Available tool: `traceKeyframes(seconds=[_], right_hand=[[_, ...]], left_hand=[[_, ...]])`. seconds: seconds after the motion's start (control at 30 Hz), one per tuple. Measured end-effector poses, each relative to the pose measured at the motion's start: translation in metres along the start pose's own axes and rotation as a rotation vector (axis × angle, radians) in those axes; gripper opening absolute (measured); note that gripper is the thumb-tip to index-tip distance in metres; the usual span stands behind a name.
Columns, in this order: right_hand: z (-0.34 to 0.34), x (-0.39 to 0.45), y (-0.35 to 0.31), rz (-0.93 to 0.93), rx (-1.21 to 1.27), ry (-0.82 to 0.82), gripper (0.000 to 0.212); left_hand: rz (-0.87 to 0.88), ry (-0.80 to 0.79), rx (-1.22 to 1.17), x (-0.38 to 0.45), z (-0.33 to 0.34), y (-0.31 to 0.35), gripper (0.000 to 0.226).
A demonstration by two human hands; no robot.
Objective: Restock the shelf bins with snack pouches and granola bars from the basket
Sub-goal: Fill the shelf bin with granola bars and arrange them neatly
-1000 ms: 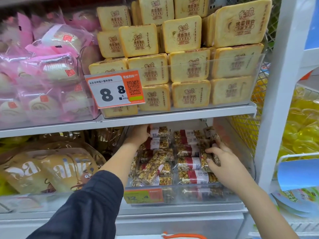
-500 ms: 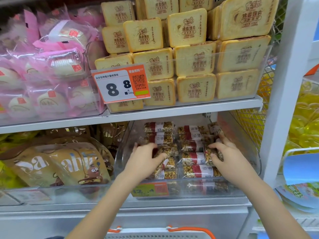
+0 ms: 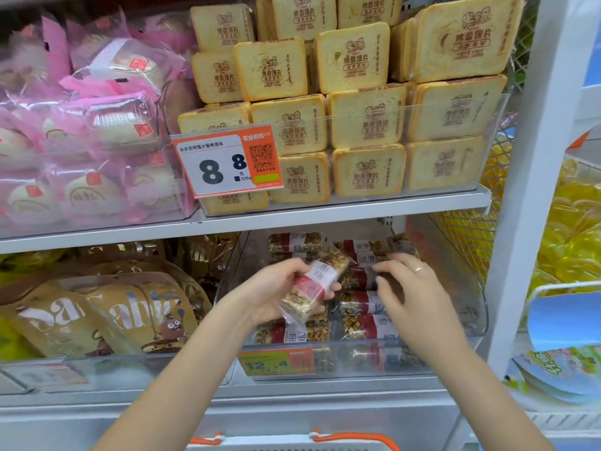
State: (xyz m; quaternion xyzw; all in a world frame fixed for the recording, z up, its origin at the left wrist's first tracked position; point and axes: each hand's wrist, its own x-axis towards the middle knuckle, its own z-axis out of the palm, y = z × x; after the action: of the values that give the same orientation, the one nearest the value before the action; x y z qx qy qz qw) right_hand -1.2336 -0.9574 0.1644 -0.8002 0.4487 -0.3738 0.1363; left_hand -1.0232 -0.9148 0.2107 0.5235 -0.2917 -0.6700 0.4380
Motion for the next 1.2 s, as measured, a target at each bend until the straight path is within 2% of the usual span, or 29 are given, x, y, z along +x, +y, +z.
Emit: traceKeyframes(seconds=[0.03,0.1,0.17,0.27,0.37,0.47,0.57,0.6,0.67,0.73,0.8,0.9,1.0,1.1,1.2], right_hand=[[0.001,-0.002,-0.014,0.028,0.119,0.0,0.022],[0.008,-0.004,-0.034,0.113,0.304,-0.133,0.032],[0.016,-0.004,-0.04,0.103,0.352,-0.234,0.049],[0.018,0.004,-0.032,0.084,0.465,-0.335,0.069],[0.021,0.009,-0.03,0.126,0.556,-0.366,0.059],[0.031,0.014,-0.026,0.183,0.492,-0.314,0.057],[0.036,0.016,-0.021,0.245,0.529,-0.325,0.053],[0.037,0.016,-0.018,0.262,0.542,-0.311,0.05],[0.035,0.018,-0.014,0.258,0.518,-0.273,0.046],[0.031,0.019,-0.01,0.244,0.497,-0.225,0.04],[0.028,0.019,-0.008,0.252,0.497,-0.184,0.036],[0.026,0.018,-0.007,0.261,0.49,-0.178,0.032],[0.027,0.019,-0.006,0.257,0.474,-0.184,0.026],[0.027,0.017,-0.006,0.248,0.452,-0.212,0.025],[0.027,0.015,-0.006,0.225,0.426,-0.245,0.027]], left_hand=[[0.005,0.01,-0.028,0.002,0.003,-0.005,0.033],[0.043,0.065,-0.089,0.009,0.009,-0.015,0.034],[0.105,0.12,-0.098,0.012,0.011,-0.019,0.032],[0.179,0.158,0.108,0.01,0.008,-0.017,0.024],[0.206,0.08,0.318,0.004,-0.003,-0.011,0.027],[0.182,-0.028,0.714,0.001,-0.007,-0.005,0.039],[0.32,0.193,1.279,0.014,-0.004,-0.001,0.06],[0.366,0.255,1.359,0.019,-0.004,0.003,0.062],[0.352,0.304,1.308,0.031,-0.013,0.019,0.058],[0.345,0.349,1.391,0.047,-0.033,0.036,0.064],[0.33,0.335,1.527,0.062,-0.053,0.048,0.067],[0.229,0.287,1.514,0.079,-0.069,0.05,0.063],[0.341,0.298,1.421,0.088,-0.077,0.046,0.056],[0.379,0.31,1.51,0.088,-0.079,0.042,0.04],[0.399,0.319,1.568,0.09,-0.08,0.042,0.035]])
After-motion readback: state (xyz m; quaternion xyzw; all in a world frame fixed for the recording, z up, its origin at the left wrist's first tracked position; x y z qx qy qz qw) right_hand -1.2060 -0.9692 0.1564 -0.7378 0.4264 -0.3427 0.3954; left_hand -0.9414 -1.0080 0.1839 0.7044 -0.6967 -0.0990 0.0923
